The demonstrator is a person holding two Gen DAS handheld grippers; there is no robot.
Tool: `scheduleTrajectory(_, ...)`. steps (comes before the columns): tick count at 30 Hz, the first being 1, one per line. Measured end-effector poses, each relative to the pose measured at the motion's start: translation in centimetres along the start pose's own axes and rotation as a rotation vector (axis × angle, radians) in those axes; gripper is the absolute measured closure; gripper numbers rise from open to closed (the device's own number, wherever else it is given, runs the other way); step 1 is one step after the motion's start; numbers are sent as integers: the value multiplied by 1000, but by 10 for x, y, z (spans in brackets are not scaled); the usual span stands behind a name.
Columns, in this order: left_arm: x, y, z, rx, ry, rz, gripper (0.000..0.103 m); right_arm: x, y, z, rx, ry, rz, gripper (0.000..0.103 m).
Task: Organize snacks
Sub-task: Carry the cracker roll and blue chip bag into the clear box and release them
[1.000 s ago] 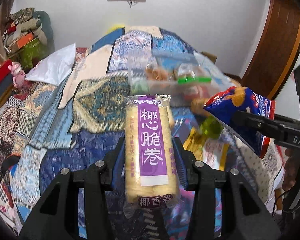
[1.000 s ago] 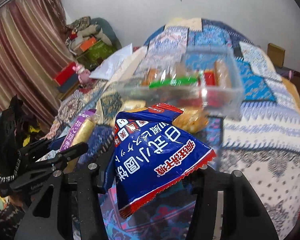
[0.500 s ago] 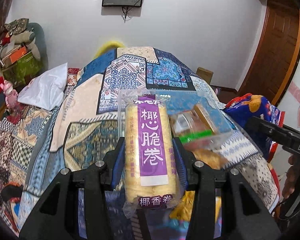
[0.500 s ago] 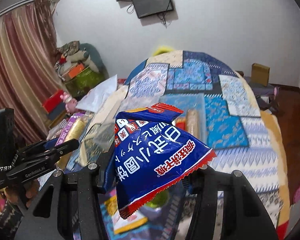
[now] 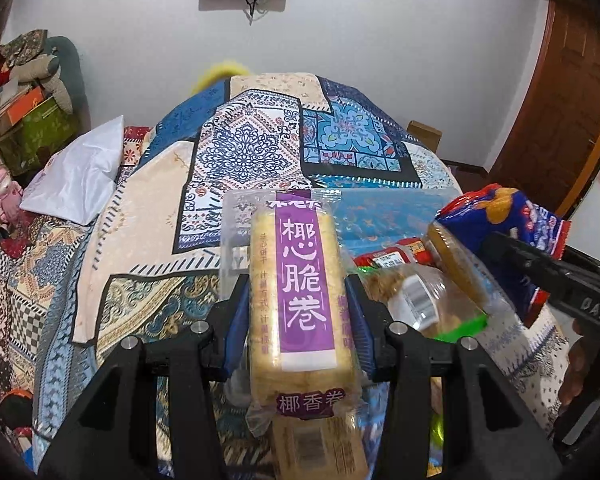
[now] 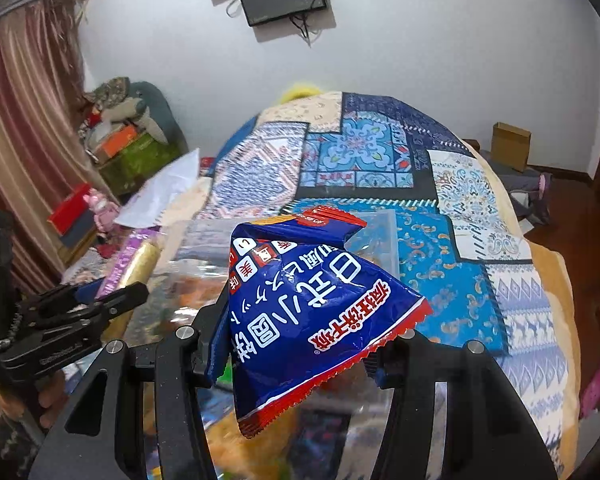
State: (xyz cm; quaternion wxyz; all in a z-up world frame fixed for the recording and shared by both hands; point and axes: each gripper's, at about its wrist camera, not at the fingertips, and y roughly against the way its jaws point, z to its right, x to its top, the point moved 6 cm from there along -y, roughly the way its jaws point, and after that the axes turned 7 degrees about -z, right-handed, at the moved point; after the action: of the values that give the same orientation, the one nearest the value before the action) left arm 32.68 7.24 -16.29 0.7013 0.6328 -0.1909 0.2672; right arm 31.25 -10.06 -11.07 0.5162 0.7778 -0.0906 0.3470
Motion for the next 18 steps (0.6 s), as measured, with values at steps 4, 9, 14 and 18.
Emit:
scheduleTrajectory(4, 3, -16, 0, 5, 1, -13, 58, 1, -20, 5, -10, 3, -30, 53)
scheduleTrajectory(9, 3, -28, 1, 7, 4, -25, 58, -5, -34, 7, -15, 8, -66, 51)
scheduleTrajectory(14, 1, -24, 3, 11, 1, -23, 50, -8, -35, 9, -26, 14, -87, 47)
scheduleTrajectory(18, 0, -7, 5, 1, 0, -1, 45, -9, -24, 10, -14, 4, -87, 45)
